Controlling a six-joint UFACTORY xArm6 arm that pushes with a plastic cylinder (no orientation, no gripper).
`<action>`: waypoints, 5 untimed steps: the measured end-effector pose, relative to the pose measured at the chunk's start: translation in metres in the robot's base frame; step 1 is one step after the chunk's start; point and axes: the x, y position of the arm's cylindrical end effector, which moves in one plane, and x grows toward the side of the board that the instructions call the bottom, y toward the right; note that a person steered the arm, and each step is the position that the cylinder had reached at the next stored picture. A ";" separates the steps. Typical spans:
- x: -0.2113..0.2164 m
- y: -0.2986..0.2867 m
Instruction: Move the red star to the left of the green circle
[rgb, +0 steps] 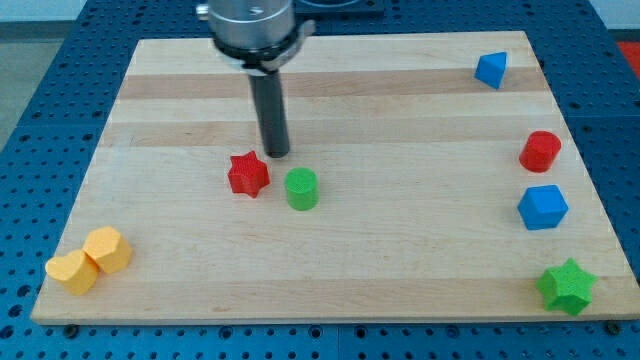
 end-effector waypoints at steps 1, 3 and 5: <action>-0.005 0.001; 0.016 0.033; 0.017 -0.003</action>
